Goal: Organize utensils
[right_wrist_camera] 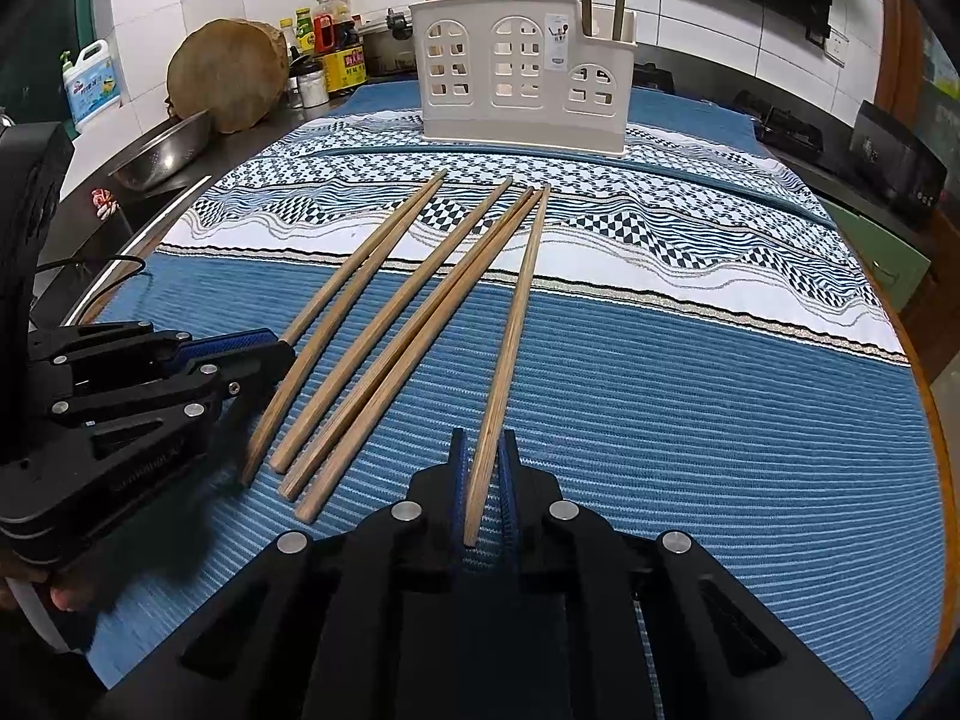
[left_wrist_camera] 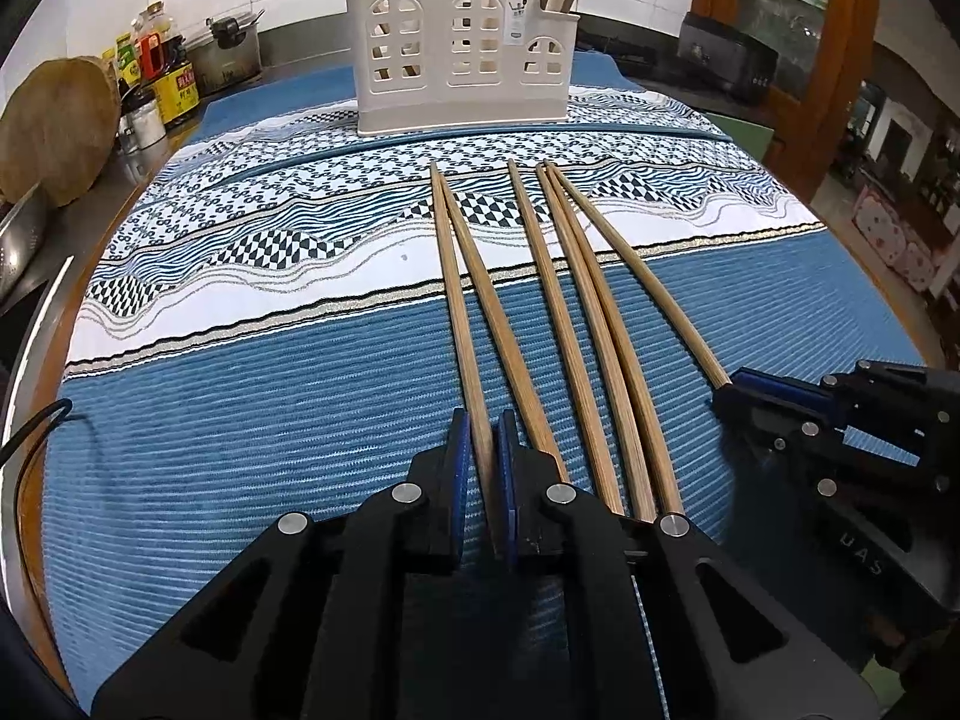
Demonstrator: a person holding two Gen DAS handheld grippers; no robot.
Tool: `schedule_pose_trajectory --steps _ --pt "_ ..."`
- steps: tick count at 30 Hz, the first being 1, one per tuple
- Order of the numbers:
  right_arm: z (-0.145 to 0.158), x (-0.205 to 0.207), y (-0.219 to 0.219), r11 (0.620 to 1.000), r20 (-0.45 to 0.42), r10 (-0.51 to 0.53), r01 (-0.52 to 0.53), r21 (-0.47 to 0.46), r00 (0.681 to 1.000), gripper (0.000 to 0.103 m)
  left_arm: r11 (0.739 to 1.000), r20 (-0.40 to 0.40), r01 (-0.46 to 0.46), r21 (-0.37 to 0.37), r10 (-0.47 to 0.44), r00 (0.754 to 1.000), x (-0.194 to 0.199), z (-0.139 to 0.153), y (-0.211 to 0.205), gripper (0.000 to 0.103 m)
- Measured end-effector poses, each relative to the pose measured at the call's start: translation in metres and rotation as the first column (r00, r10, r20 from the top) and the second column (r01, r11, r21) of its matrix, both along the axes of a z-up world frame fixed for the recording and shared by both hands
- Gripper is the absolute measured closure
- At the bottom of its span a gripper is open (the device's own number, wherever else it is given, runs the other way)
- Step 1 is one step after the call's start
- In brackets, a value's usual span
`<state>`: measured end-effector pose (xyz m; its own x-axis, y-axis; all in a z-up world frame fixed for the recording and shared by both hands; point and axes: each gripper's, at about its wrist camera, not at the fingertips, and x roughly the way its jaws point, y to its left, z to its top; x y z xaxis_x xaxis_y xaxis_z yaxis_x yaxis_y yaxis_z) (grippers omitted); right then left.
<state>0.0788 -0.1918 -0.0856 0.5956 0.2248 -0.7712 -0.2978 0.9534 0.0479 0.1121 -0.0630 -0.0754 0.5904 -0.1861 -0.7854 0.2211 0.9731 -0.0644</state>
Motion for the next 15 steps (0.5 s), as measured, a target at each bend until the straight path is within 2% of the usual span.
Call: schedule_pose_trajectory --steps 7,15 --pt "0.011 -0.002 -0.005 1.0 0.029 -0.011 0.011 0.009 1.0 0.094 1.0 0.015 -0.01 -0.02 0.01 1.0 0.0 0.007 0.003 0.097" --pt "0.065 0.001 -0.018 1.0 0.155 -0.005 0.0 0.031 0.988 0.095 0.998 0.111 -0.029 -0.052 0.035 0.993 0.001 0.043 0.016 0.098"
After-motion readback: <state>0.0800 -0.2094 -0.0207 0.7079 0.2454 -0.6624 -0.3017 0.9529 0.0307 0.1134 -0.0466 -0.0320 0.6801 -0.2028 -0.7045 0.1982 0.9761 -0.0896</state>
